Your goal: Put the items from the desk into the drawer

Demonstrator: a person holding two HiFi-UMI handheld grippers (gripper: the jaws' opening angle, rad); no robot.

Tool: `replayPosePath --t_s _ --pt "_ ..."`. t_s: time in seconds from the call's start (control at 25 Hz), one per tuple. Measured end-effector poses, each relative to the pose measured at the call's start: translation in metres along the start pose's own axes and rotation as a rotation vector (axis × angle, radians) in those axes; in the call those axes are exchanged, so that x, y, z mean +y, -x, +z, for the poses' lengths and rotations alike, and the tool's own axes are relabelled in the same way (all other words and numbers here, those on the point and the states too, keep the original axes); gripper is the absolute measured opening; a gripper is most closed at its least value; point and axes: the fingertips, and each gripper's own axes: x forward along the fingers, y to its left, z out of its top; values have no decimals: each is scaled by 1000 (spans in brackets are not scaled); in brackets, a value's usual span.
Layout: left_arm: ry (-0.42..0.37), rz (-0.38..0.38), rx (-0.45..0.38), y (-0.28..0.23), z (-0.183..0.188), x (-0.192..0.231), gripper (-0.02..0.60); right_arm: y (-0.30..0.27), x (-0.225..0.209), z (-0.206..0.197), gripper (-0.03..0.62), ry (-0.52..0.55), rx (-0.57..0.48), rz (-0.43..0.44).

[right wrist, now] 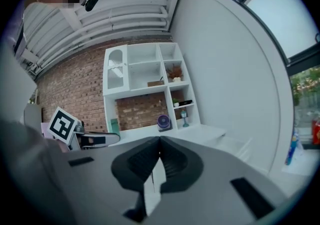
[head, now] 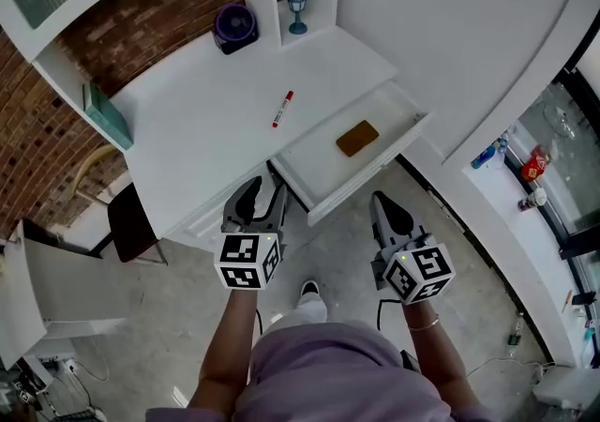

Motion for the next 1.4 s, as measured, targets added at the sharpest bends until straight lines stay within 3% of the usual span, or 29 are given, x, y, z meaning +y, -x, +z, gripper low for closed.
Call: replayPosePath --t_s 0.48,0.96,1.4 --pt "-6 -24 33 -65 -2 32 158 -48 -32 3 2 -12 15 -54" --pt "-14 52 62 -136 2 63 160 -129 -81 13 2 -29 30 26" --pt "2 109 116 -184 -8 84 161 -188 -100 12 2 -28 73 109"
